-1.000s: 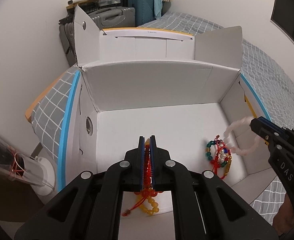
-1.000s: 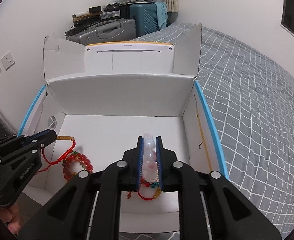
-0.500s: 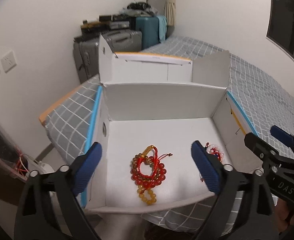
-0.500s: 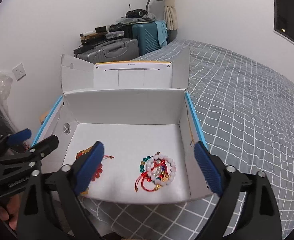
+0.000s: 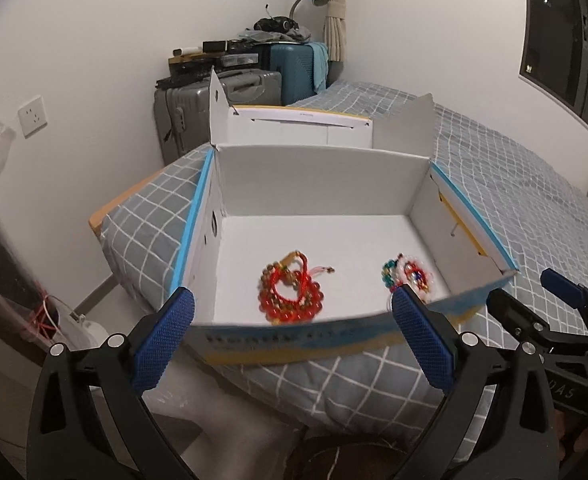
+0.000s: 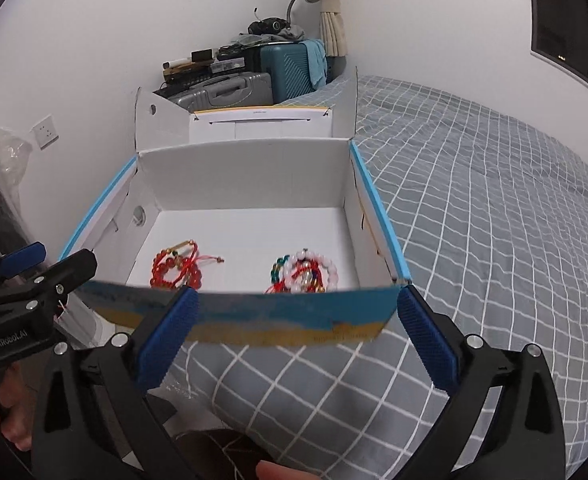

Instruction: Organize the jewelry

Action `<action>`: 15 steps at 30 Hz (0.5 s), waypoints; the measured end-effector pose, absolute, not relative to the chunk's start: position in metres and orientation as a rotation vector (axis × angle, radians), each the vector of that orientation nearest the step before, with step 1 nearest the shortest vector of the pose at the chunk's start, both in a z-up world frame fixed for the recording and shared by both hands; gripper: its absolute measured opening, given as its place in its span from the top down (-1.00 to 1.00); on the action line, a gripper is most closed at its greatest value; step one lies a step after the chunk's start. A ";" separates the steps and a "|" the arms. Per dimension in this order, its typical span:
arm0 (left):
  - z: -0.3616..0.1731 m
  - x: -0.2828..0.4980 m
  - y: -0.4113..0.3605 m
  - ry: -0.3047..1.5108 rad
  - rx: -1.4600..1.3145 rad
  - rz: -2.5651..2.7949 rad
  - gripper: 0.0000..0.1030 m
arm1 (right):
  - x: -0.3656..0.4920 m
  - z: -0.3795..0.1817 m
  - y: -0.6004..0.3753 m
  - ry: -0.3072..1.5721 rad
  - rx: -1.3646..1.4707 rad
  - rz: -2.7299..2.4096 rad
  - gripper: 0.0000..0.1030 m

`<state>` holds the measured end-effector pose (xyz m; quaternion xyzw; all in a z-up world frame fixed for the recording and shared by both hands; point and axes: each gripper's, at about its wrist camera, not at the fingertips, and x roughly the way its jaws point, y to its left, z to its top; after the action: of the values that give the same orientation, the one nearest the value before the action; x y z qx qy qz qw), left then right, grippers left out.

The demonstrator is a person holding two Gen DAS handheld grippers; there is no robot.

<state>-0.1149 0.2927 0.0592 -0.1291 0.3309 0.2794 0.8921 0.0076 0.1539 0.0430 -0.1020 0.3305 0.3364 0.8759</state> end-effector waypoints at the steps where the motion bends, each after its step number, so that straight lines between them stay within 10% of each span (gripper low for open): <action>1: 0.058 -0.117 0.290 0.687 -0.265 0.582 -0.89 | 0.004 0.041 0.153 0.689 -0.215 0.702 -0.85; 15: 0.043 -0.127 0.281 0.704 -0.239 0.616 -0.89 | -0.010 0.032 0.148 0.694 -0.224 0.691 -0.85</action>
<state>-0.1269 0.2805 0.0430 -0.1147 0.3385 0.2962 0.8858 -0.0102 0.1482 0.0319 -0.1072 0.3325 0.3310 0.8766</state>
